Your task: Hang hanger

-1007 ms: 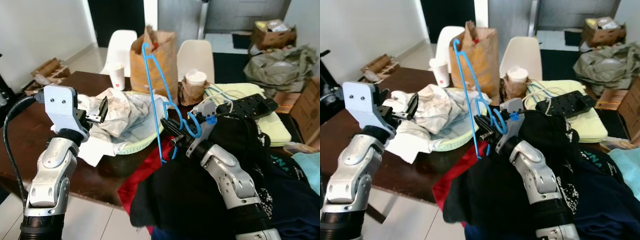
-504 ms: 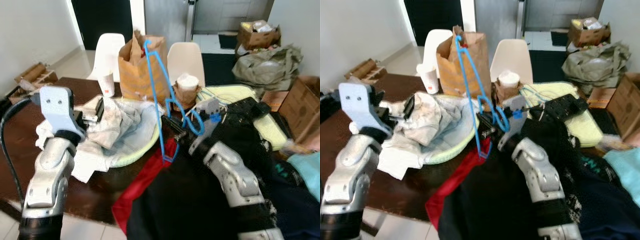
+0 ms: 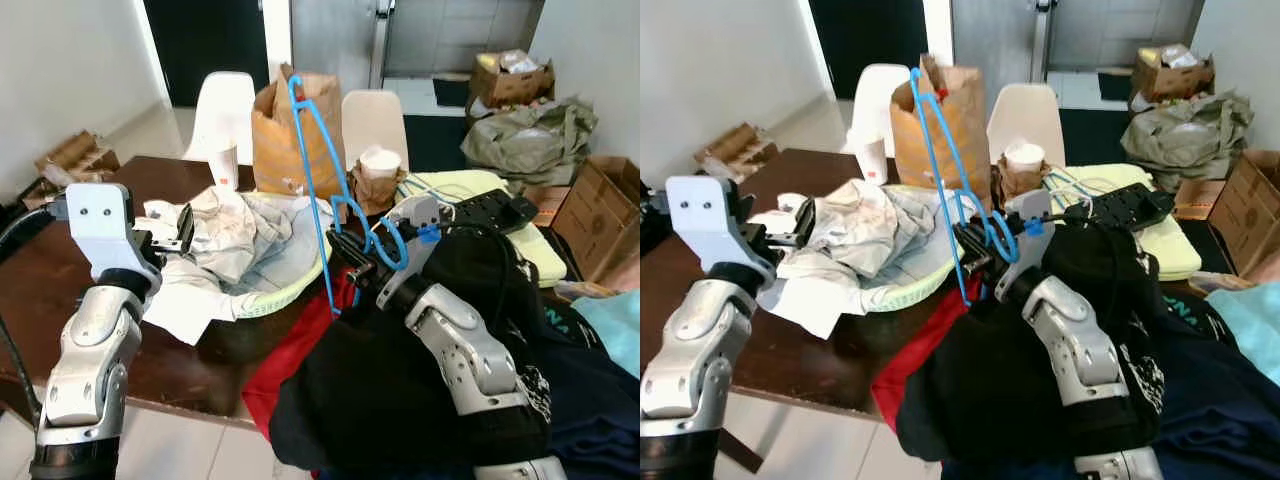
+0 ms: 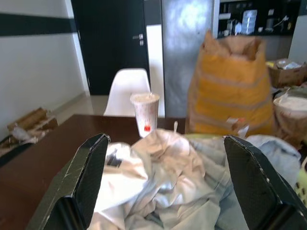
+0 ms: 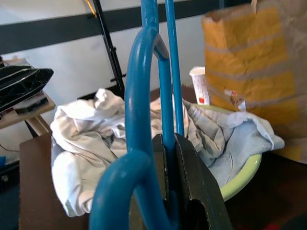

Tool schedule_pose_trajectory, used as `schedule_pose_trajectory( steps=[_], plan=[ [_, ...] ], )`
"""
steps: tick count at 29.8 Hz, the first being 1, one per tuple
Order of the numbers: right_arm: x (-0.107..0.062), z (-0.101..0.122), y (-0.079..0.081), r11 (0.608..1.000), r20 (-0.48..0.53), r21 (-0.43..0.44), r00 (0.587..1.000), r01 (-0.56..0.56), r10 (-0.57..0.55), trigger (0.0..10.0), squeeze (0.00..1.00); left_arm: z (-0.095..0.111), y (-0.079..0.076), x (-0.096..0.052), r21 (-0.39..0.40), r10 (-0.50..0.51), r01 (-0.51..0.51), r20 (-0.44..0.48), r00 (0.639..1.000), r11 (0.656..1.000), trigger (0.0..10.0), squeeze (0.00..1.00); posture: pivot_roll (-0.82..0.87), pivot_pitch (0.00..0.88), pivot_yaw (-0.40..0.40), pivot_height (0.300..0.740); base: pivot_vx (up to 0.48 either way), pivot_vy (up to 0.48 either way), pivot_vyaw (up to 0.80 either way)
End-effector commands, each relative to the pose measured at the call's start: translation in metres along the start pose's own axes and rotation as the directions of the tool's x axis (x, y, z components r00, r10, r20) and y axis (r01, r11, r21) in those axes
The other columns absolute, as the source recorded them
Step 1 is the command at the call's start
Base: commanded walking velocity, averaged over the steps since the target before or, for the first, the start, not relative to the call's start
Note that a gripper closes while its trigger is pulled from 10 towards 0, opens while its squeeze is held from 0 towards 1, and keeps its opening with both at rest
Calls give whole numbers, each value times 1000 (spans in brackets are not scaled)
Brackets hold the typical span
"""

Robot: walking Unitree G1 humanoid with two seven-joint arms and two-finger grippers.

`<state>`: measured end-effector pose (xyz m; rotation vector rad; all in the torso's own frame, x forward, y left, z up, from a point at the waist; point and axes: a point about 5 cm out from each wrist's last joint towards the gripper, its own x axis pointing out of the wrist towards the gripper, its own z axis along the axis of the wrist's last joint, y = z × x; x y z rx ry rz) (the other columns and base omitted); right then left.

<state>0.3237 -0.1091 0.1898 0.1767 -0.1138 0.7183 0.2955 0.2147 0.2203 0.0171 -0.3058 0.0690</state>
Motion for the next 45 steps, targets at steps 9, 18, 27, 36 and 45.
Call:
schedule_pose_trajectory(
  steps=[9, 18, 27, 36, 45],
  plan=[
    [-2, 1, 3, 1000, -1, 7, 1000, -2, 2, 10000, 0, -1, 0, 0, 10, 13, -13, -17, 1000, 1000, 10000, 0, -77, 0, 52, 736, 373, 0, 0],
    [-2, 1, 4, 1000, 4, 11, 1000, -7, 7, 10000, 0, -2, 2, -1, 16, 46, -45, -29, 999, 999, 10000, 0, -73, 0, 53, 736, 0, 0, 0],
    [-3, 0, 6, 1000, -3, 6, 1000, -9, 9, 10000, 0, -13, -3, -6, -8, -12, 11, -100, 995, 1000, 10000, 0, -73, 0, 54, 736, 0, 0, 0],
    [-10, 1, -6, 999, -36, -28, 999, 17, -18, 10000, 0, -20, 39, -20, 146, 257, -232, -189, 948, 962, 10000, 0, -67, 0, 45, 736, 0, 0, 0],
    [-11, -2, -4, 999, -57, -35, 998, 8, -10, 10000, 0, -29, 50, -19, 145, 291, -264, -210, 934, 953, 10000, 0, -71, 0, 34, 736, 0, 0, 0]
  ],
)
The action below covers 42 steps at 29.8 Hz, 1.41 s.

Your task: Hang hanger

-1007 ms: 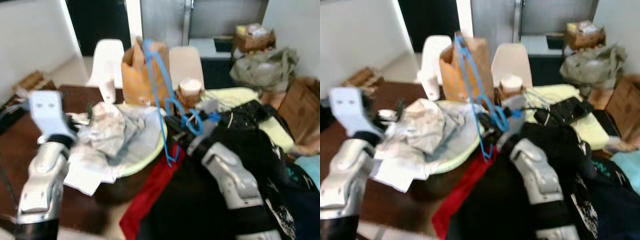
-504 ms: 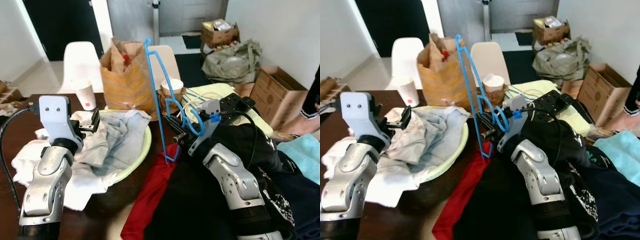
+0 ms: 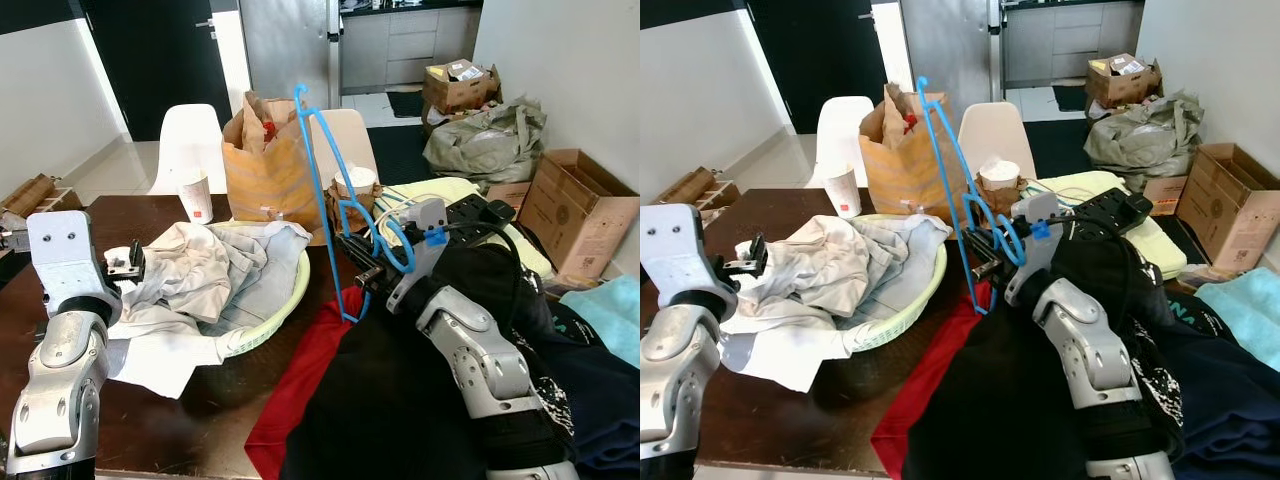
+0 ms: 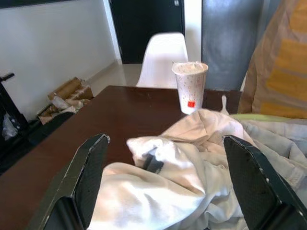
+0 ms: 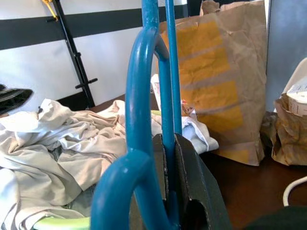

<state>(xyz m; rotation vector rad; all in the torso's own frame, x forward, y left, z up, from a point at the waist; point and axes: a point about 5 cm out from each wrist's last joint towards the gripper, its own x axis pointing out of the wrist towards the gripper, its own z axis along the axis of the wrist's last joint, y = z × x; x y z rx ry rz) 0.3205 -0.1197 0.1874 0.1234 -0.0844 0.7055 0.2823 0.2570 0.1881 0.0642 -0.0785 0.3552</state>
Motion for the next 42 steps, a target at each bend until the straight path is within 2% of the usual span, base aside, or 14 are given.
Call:
schedule_pose_trajectory(
  steps=[1, 4, 5, 9, 14, 15, 16, 17, 18, 33, 39, 40, 41, 42],
  plan=[
    [-1, -2, 2, 1000, -12, 4, 1000, -4, 4, 10000, 0, -1, 6, 3, 17, 12, -12, -6, 1000, 1000, 10000, 0, -71, 0, 34, 736, 0, 0, 0],
    [0, -2, 3, 1000, -16, 2, 1000, -9, 9, 10000, 0, -14, 0, 12, -2, -64, 64, -49, 997, 998, 10000, 0, -83, 0, 41, 736, 0, 0, 0],
    [0, -2, 3, 1000, -16, 2, 1000, -9, 9, 10000, 0, -14, 0, 12, -2, -64, 64, -49, 997, 998, 10000, 0, -83, 0, 41, 736, 0, 0, 0],
    [-1, 0, 2, 1000, -8, 2, 1000, 0, 0, 10000, 0, -27, -19, 13, 16, -196, 199, -109, 974, 980, 10000, 0, -97, 0, 52, 736, 0, 0, 0],
    [-3, 0, 2, 1000, -5, 2, 1000, 9, -9, 10000, 0, -31, -19, 9, 29, -187, 193, -144, 972, 981, 10000, 0, -100, 0, 59, 736, 0, 0, 0],
    [-3, 0, 1, 1000, -5, 2, 1000, 12, -12, 10000, 0, -35, -16, 7, 33, -172, 180, -168, 971, 983, 7294, 0, -97, 0, 58, 736, 0, 0, 0],
    [-3, 0, 1, 1000, -5, 2, 1000, 12, -12, 10000, 0, -35, -16, 7, 33, -172, 180, -168, 971, 983, 7294, 0, -97, 0, 58, 736, 0, 0, 0],
    [-3, 0, 1, 1000, -5, 2, 1000, 14, -14, 10000, 0, -37, -15, 6, 34, -164, 173, -182, 970, 984, 5961, 0, -97, 0, 58, 736, 0, 0, 0],
    [-3, 0, 0, 1000, -5, 1, 1000, 16, -16, 10000, 0, -40, -11, 5, 35, -150, 160, -194, 969, 987, 0, 0, -92, 0, 54, 736, 0, 0, 0],
    [-2, -1, -1, 1000, -10, 4, 1000, 15, -15, 10000, 0, -32, 17, 4, 67, -33, 47, -192, 981, 997, 0, 0, -74, 0, 48, 736, 0, 0, 0],
    [-1, -2, -1, 1000, -8, 4, 1000, 17, -17, 10000, 0, -14, 19, 11, 60, -27, 35, -124, 992, 998, 0, 0, -78, 0, 51, 736, 0, 0, 0],
    [-1, -1, -1, 1000, -7, 2, 1000, 21, -21, 10000, 0, 0, 16, 15, 24, -43, 45, -70, 997, 999, 0, 0, -81, 0, 51, 736, 0, 0, 0],
    [-1, -1, -1, 1000, -7, 2, 1000, 21, -21, 10000, 0, 0, 16, 15, 24, -43, 45, -70, 997, 999, 0, 0, -81, 0, 51, 736, 0, 0, 0],
    [-1, -1, -2, 1000, -5, 2, 1000, 25, -25, 10000, 0, 23, 12, 20, -16, -74, 74, 16, 997, 997, 0, 0, -81, 0, 51, 736, 0, 0, 0]
  ],
)
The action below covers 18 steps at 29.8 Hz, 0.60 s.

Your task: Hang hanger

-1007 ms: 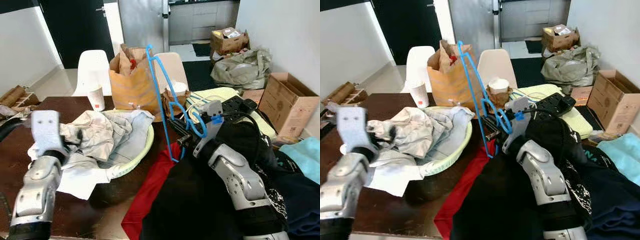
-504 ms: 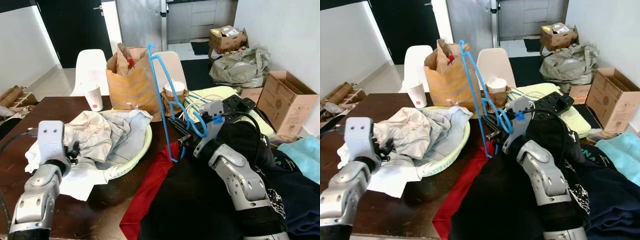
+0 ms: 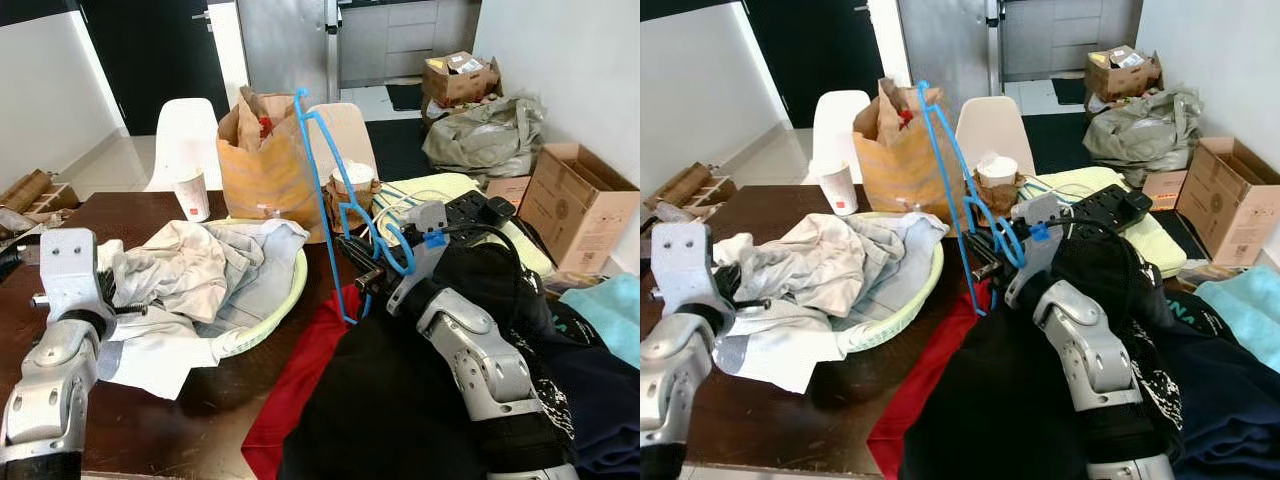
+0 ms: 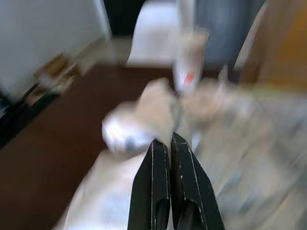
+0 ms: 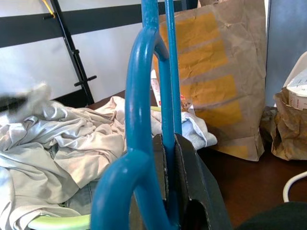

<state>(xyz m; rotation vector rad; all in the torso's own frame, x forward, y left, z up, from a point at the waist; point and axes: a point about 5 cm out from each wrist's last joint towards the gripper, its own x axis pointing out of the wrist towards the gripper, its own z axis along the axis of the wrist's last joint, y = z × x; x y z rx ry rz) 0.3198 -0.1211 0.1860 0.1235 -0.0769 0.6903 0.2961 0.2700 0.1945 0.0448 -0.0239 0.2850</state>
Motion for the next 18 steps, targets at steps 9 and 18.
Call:
schedule_pose_trajectory(
  steps=[9, 18],
  plan=[
    [2, 3, -3, 1000, 14, -2, 1000, 20, -20, 10000, 0, 187, -13, -9, 0, -167, 210, 606, 778, 978, 0, 0, -83, 0, 58, 736, 0, 0, 0],
    [3, 4, -4, 1000, 27, 1, 999, 31, -31, 10000, 0, 262, -23, -43, 105, -231, 246, 789, 569, 964, 0, 0, -97, 0, 72, 736, 0, 0, 0]
  ],
)
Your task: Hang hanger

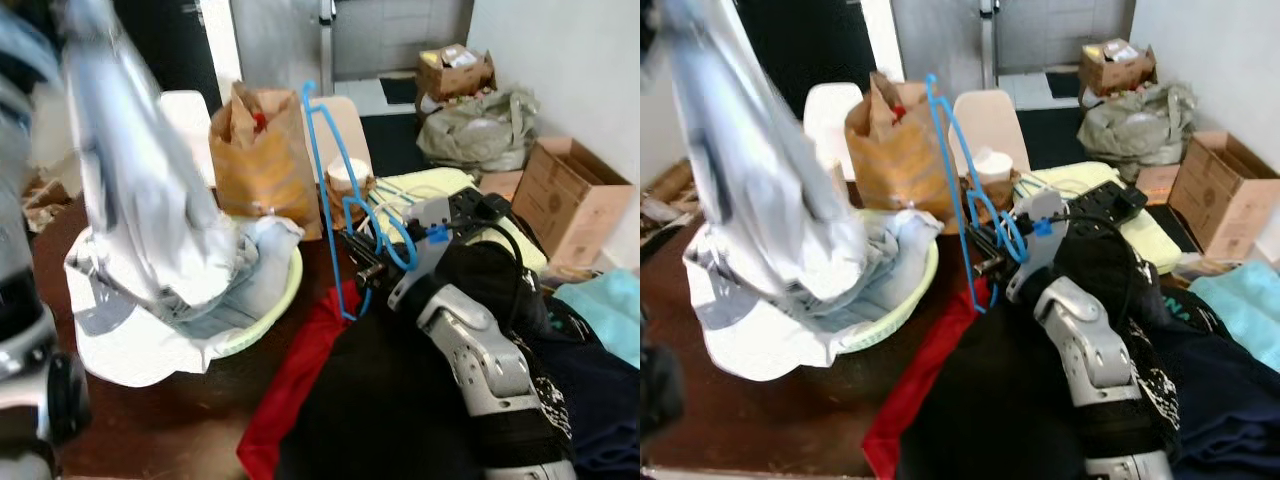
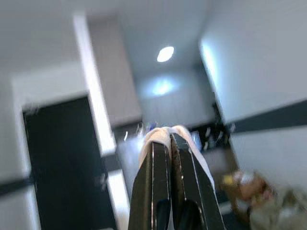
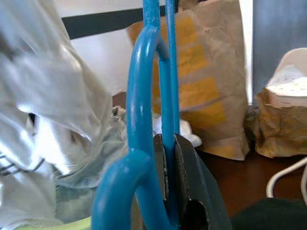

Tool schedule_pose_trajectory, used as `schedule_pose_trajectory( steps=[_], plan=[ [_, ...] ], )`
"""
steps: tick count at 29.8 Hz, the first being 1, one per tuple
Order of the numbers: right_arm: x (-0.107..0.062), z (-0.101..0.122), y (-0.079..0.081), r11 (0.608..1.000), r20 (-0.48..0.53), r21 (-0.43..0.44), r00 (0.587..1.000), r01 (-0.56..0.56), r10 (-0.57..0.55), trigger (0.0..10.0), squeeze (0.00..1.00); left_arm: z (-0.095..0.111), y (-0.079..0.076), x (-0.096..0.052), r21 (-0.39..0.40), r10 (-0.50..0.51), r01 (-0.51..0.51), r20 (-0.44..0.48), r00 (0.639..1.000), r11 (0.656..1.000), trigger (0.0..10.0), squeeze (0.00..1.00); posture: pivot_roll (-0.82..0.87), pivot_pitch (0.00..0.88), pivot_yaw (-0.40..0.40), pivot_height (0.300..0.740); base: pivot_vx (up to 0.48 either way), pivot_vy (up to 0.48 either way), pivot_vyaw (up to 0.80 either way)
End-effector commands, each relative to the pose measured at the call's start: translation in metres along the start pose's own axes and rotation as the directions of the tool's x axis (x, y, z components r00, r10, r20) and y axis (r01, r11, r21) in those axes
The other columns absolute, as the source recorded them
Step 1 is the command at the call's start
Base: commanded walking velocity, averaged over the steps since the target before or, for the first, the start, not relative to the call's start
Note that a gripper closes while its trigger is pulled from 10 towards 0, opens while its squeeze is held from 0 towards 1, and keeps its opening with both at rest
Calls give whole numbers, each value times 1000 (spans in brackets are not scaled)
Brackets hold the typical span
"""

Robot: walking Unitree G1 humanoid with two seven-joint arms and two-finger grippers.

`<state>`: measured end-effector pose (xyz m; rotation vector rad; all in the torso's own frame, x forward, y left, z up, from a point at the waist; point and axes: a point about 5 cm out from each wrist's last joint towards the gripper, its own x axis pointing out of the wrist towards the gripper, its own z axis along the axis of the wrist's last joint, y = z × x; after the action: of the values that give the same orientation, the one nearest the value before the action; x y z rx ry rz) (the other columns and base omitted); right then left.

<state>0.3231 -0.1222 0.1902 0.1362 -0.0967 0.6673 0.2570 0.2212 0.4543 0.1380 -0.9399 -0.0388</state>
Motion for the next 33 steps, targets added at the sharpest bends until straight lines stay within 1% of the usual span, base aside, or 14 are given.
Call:
schedule_pose_trajectory(
  steps=[1, 10, 12, 13, 16, 17, 18, 20, 21, 23, 25, 29, 31, 33],
  plan=[
    [0, 0, -2, 1000, 6, -4, 1000, 14, -14, 10000, 0, 4, -1, 0, 20, -13, 13, 9, 1000, 1000, 0, 0, -98, 0, 72, 736, 0, 0, 0],
    [-1, 1, -4, 1000, 6, -8, 1000, 21, -21, 10000, 0, -10, -1, -8, 60, 10, -8, -46, 999, 998, 0, 0, -91, 0, 65, 736, 0, 0, 0],
    [-1, 1, -4, 1000, 5, -9, 1000, 21, -21, 10000, 0, -19, -3, -13, 82, 7, 0, -93, 996, 997, 0, 0, -91, 0, 63, 736, 0, 0, 0],
    [-1, 1, -5, 1000, 2, -11, 1000, 21, -21, 10000, 0, -35, -7, -21, 147, -16, 43, -184, 983, 988, 0, 0, -94, 0, 63, 736, 0, 0, 0],
    [-1, 1, -5, 1000, 2, -11, 1000, 21, -21, 10000, 0, -35, -7, -21, 147, -16, 43, -184, 983, 988, 0, 0, -94, 0, 63, 736, 0, 0, 0],
    [-2, 1, -5, 1000, -1, -13, 1000, 22, -22, 10000, 0, -50, -11, -31, 224, -56, 122, -278, 959, 967, 0, 0, -96, 0, 64, 736, 0, 0, 0],
    [-2, 1, -5, 1000, -1, -13, 1000, 22, -22, 10000, 0, -50, -11, -31, 224, -56, 122, -278, 959, 967, 0, 0, -96, 0, 64, 736, 0, 0, 0],
    [-5, 0, -6, 1000, -11, -18, 1000, 20, -20, 10000, 0, -69, -10, -54, 238, -123, 245, -435, 892, 940, 0, 0, -96, 0, 62, 736, 0, 0, 0],
    [-5, 0, -6, 1000, -11, -18, 1000, 20, -20, 10000, 0, -69, -10, -54, 238, -123, 245, -435, 892, 940, 0, 0, -96, 0, 62, 736, 0, 0, 0],
    [-6, -1, -7, 1000, -17, -22, 1000, 18, -18, 10000, 0, -61, 5, -62, 154, -145, 235, -446, 883, 960, 0, 0, -88, 0, 57, 736, 0, 0, 0],
    [-6, -1, -7, 1000, -17, -22, 1000, 18, -18, 10000, 0, -61, 5, -62, 154, -145, 235, -446, 883, 960, 0, 0, -88, 0, 57, 736, 0, 0, 0],
    [-7, -1, -8, 1000, -27, -29, 1000, 10, -11, 10000, 0, -38, 16, -70, 29, -257, 292, -398, 881, 956, 0, 0, -84, 0, 49, 736, 0, 0, 0],
    [-7, -1, -9, 999, -31, -32, 999, 5, -6, 10000, 0, -27, 14, -77, -21, -346, 365, -374, 861, 931, 0, 0, -82, 0, 46, 736, 0, 0, 0],
    [-8, 0, -9, 999, -38, -37, 999, -5, 4, 10000, 0, -16, 6, -91, -104, -499, 497, -356, 790, 862, 0, 0, -82, 0, 43, 736, 0, 0, 0]
  ],
)
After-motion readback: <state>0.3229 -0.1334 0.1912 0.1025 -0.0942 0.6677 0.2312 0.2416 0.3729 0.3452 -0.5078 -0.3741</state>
